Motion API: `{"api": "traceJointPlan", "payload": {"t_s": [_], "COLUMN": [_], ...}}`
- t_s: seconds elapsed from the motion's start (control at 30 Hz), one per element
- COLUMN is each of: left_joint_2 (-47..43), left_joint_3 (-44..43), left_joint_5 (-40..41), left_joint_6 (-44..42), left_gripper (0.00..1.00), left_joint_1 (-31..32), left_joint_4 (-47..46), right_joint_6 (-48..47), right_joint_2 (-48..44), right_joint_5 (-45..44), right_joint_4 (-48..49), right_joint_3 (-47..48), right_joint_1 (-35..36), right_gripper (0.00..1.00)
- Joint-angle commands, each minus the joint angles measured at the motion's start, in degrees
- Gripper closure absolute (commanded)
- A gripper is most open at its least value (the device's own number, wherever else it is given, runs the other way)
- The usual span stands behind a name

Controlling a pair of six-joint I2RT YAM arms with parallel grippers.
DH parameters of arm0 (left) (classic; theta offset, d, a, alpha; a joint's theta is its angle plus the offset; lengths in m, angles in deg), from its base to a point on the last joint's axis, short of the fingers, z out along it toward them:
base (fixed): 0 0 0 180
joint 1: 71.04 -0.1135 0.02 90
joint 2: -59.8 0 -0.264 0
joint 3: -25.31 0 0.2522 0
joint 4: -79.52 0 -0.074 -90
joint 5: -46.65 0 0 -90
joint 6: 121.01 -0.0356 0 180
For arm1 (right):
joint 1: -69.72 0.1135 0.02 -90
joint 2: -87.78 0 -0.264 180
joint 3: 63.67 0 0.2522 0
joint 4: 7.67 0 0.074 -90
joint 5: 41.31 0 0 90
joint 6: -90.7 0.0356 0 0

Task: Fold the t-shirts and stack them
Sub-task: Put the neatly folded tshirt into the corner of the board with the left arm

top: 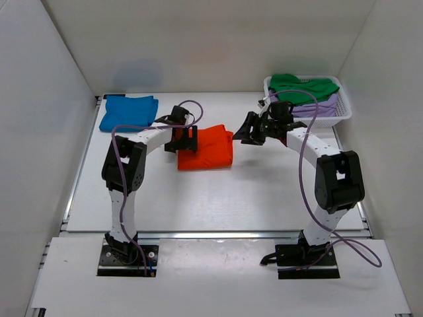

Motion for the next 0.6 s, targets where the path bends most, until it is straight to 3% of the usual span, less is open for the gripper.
{"api": "traceJointPlan", "payload": {"t_s": [0.0,0.07,0.13,0.2,0.23,0.3,0.43,0.57], "left_joint_2": [0.3,1.0,1.7,2.3,2.8,3.9,6.9,8.0], "left_joint_3": [1.4,1.6,0.6,-0.7,-1.4,-3.0,-10.6,-23.1], "left_joint_5": [3.7,2.6,2.6,2.5,2.8,3.2,3.1,9.7], "left_joint_6": [-1.1,-1.6,-1.9,-2.1,-2.3,-2.8,-5.7,-9.6], "left_gripper": [0.02,0.07,0.25,0.77,0.89,1.0,1.0,1.0], "left_joint_1": [-1.6,-1.9,-1.7,-2.0,-1.5,-1.6,-2.6,-3.7], "left_joint_4": [3.6,3.9,4.6,5.9,6.1,7.9,12.7,16.7], "right_joint_6": [0.8,1.2,1.5,1.4,1.5,1.5,1.8,1.9], "right_joint_2": [-3.4,-4.0,-4.3,-4.6,-4.6,-5.5,-6.7,-8.9], "right_joint_5": [0.7,0.8,1.5,1.5,1.6,1.7,2.3,2.4], "right_joint_4": [3.4,3.5,4.0,3.9,4.2,4.5,4.6,3.9], "right_joint_3": [-1.2,-1.9,-2.0,-2.5,-2.7,-3.0,-3.8,-3.7], "right_joint_1": [-0.4,-0.6,-0.7,-1.1,-1.1,-1.0,-1.7,-1.5], "right_gripper": [0.49,0.49,0.5,0.49,0.51,0.51,0.52,0.53]}}
